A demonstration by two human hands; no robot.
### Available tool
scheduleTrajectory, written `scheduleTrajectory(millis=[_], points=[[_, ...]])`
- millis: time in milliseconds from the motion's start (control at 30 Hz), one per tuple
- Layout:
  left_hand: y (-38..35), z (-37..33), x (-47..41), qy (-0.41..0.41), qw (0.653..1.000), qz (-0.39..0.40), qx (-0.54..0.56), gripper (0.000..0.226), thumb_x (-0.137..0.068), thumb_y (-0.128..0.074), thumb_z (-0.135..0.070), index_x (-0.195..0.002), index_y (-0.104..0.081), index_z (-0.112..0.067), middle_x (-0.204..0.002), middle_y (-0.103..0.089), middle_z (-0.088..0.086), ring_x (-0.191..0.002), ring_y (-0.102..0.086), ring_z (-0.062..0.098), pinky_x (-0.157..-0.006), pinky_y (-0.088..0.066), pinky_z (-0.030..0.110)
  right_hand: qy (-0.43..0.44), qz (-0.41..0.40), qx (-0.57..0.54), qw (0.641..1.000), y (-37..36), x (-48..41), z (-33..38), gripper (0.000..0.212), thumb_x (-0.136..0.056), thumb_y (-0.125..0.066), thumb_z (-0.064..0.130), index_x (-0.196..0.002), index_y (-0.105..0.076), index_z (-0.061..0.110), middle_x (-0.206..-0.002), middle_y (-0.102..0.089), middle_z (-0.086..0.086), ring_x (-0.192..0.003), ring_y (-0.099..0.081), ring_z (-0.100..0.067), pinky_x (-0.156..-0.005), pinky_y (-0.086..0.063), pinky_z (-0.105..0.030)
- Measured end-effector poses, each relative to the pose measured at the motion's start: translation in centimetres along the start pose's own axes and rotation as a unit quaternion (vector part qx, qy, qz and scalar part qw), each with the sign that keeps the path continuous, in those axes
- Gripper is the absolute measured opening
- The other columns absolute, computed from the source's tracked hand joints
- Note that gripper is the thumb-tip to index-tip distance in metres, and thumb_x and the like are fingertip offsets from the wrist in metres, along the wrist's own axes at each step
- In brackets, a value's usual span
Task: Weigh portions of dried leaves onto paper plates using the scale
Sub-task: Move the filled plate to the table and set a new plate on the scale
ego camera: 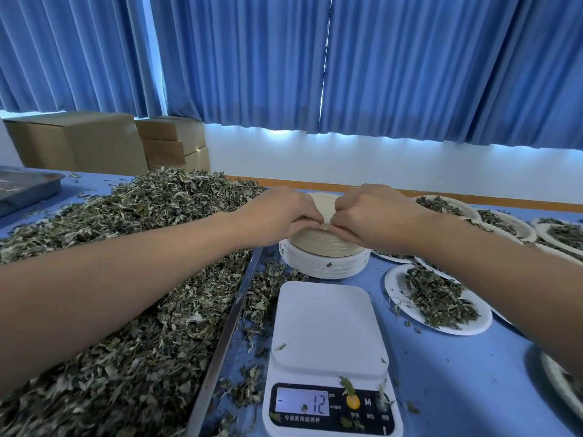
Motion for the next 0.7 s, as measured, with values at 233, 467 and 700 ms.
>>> scheduleTrajectory(millis=[233, 467, 700], points=[[-0.2, 0.0, 0.1, 0.011, 1.0, 0.016, -0.004, 0.018, -0.1, -0.06, -0.023, -0.107, -0.077, -0.019, -0.105, -0.073, -0.006, -0.096, -0.064, 0.015, -0.087, -0.049, 0.038, 0.027, -0.099, 0.033, 0.994, 1.2, 0.2, 0.9, 0.032, -0.101, -0.05, 0.019, -0.076, -0.067, 0.011, -0.072, -0.06, -0.007, -0.071, -0.058, -0.032, -0.069, -0.051, -0.042], [0.8, -0.2, 0.1, 0.022, 0.998, -0.01, -0.062, 0.019, -0.095, -0.064, -0.023, -0.111, -0.074, -0.02, -0.103, -0.072, -0.003, -0.097, -0.064, 0.023, -0.085, -0.049, 0.041, 0.006, -0.16, 0.047, 0.986, 2.7, 0.5, 0.7, 0.023, -0.09, -0.059, 0.014, -0.068, -0.065, 0.012, -0.066, -0.058, -0.006, -0.065, -0.059, -0.029, -0.062, -0.05, -0.039], [3.8, -2.5, 2.1, -0.005, 0.998, -0.062, -0.028, 0.015, -0.097, -0.064, -0.021, -0.105, -0.076, -0.018, -0.097, -0.073, -0.006, -0.092, -0.064, 0.019, -0.086, -0.049, 0.041, -0.017, -0.197, -0.02, 0.98, 5.4, 3.4, 0.5, 0.026, -0.099, -0.056, 0.024, -0.083, -0.071, 0.011, -0.078, -0.063, -0.005, -0.075, -0.059, -0.03, -0.067, -0.046, -0.04]])
Point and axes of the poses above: each hand's wrist, its own x-axis away from the middle knuckle, its own y-axis out of the back of the hand, z = x × y, the point moved 10 cm from there along -x, towards the middle knuckle
